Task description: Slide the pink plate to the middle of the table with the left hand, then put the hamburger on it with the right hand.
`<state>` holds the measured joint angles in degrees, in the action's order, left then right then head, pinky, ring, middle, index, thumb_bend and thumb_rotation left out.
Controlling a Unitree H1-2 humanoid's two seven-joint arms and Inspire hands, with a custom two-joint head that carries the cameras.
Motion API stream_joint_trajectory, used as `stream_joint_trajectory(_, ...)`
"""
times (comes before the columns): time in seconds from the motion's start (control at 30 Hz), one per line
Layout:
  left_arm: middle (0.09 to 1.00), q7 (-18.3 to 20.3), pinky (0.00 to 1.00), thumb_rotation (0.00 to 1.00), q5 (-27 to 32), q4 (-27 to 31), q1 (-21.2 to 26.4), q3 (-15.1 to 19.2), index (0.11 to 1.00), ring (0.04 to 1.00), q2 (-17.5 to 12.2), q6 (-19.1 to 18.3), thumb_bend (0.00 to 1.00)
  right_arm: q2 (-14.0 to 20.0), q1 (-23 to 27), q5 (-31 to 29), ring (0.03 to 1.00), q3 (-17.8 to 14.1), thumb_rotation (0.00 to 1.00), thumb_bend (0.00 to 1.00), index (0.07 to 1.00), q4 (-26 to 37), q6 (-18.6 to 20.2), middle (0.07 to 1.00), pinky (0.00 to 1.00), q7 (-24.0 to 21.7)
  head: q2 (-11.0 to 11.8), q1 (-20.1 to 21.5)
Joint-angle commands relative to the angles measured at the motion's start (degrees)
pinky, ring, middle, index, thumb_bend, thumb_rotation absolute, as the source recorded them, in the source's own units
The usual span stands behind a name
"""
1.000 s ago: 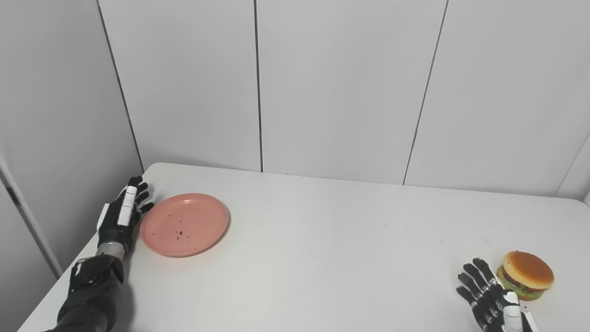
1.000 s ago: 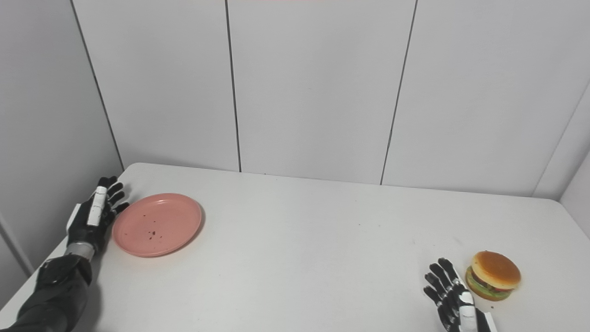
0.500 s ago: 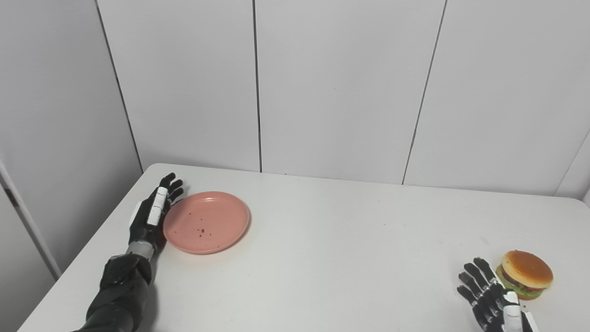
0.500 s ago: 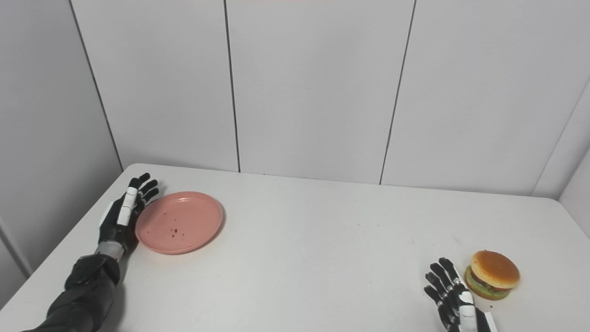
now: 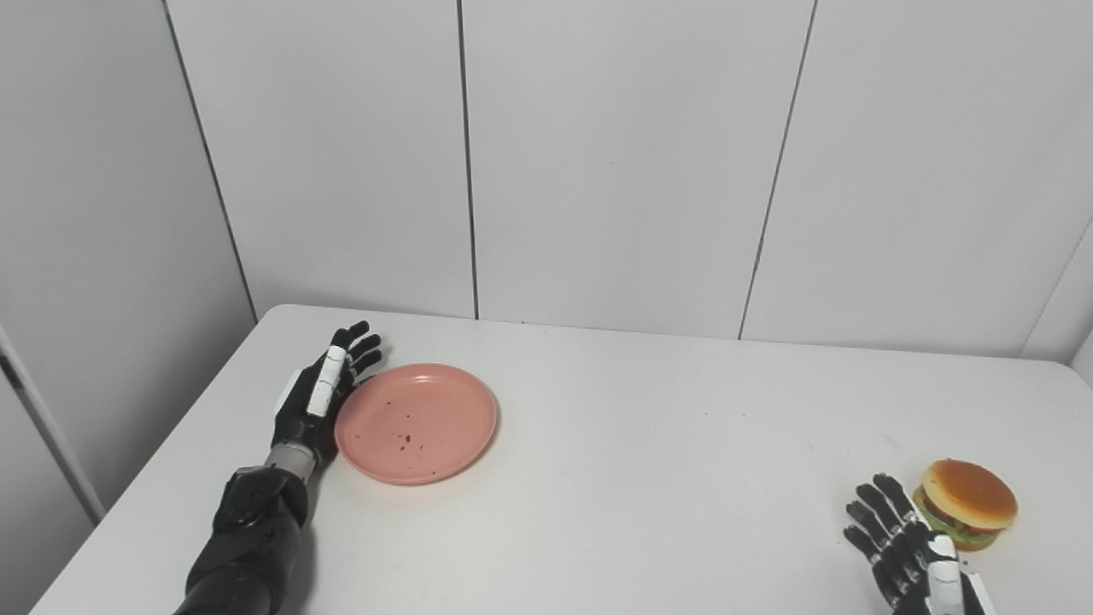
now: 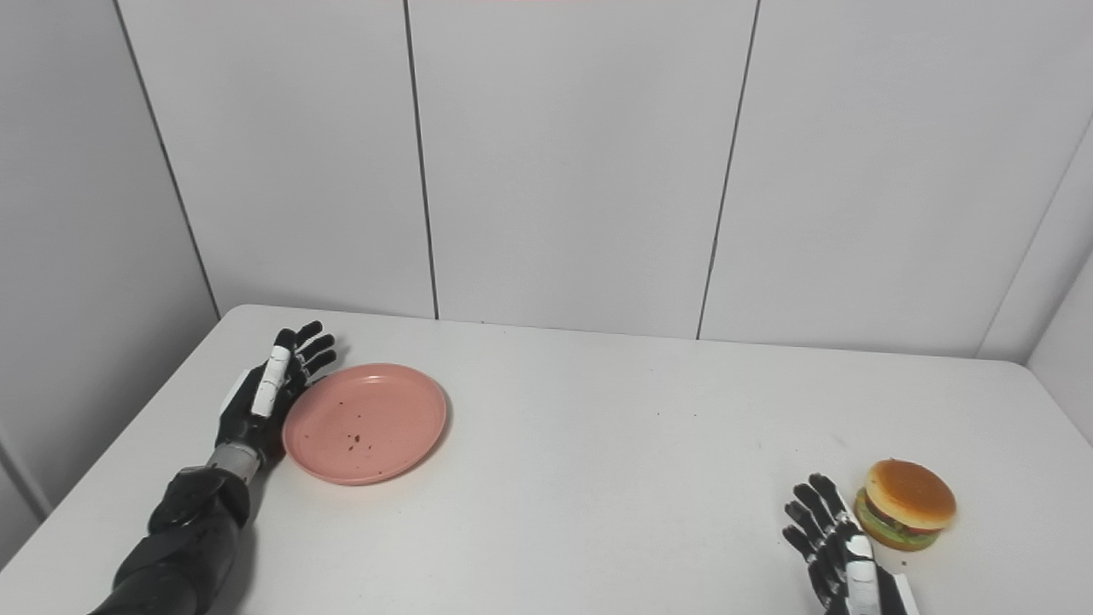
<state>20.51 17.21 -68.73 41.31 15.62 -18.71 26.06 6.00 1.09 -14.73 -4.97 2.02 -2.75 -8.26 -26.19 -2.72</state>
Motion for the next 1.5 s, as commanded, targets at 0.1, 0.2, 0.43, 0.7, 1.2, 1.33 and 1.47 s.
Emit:
stream_joint_trajectory(0.1,0.892,1.53,0.81,0.81,0.44,3.84,0.36,-1.03,0.885,0.915,2.11,-0.73,1.00,-2.47,-1.87,0.22,0.901,2.00,1.00,0.87,0.920,-0.75,2.03,0.915,0.90,0.12,-0.41,0.67)
stream_joint_trajectory(0.2,0.887,1.18,0.82,0.81,0.70,6.07,-0.22,-1.34,0.881,0.911,3.30,-2.19,1.00,-2.72,-1.95,0.62,0.899,2.21,1.00,0.88,0.920,-0.39,2.25,0.913,0.90,0.43,-0.63,1.22)
stream_joint_trajectory(0.43,0.876,1.20,0.78,0.81,0.73,8.57,-0.58,-1.95,0.857,0.899,5.47,-3.94,1.00,-3.57,-2.06,1.73,0.896,3.00,1.00,0.90,0.920,0.71,3.13,0.912,0.90,1.17,-1.26,3.72)
stream_joint_trajectory(0.7,0.891,1.73,0.78,0.84,0.19,12.66,-1.48,-3.70,0.880,0.907,7.62,-8.57,1.00,-4.72,-2.03,3.42,0.902,4.26,1.00,0.91,0.923,2.27,4.88,0.917,0.91,2.56,-1.87,6.72)
stream_joint_trajectory(1.2,0.895,-1.78,0.85,0.86,-2.76,19.86,-5.00,-9.08,0.899,0.917,12.33,-13.30,1.00,-6.21,-1.84,5.93,0.907,5.81,1.00,0.87,0.928,3.76,6.08,0.921,0.92,3.86,-3.18,9.69)
stream_joint_trajectory(1.33,0.903,-5.14,0.93,0.86,-3.43,23.13,-6.20,-8.96,0.902,0.934,14.53,-15.65,1.00,-6.70,-1.74,6.34,0.900,6.06,1.00,0.87,0.921,4.09,6.47,0.915,0.91,4.44,-3.53,10.71)
stream_joint_trajectory(1.47,0.903,-8.94,0.95,0.85,-3.57,26.58,-7.44,-8.39,0.882,0.931,17.09,-16.87,0.99,-7.33,-1.64,6.99,0.898,6.35,1.00,0.88,0.915,4.22,6.35,0.912,0.90,4.91,-3.91,11.92)
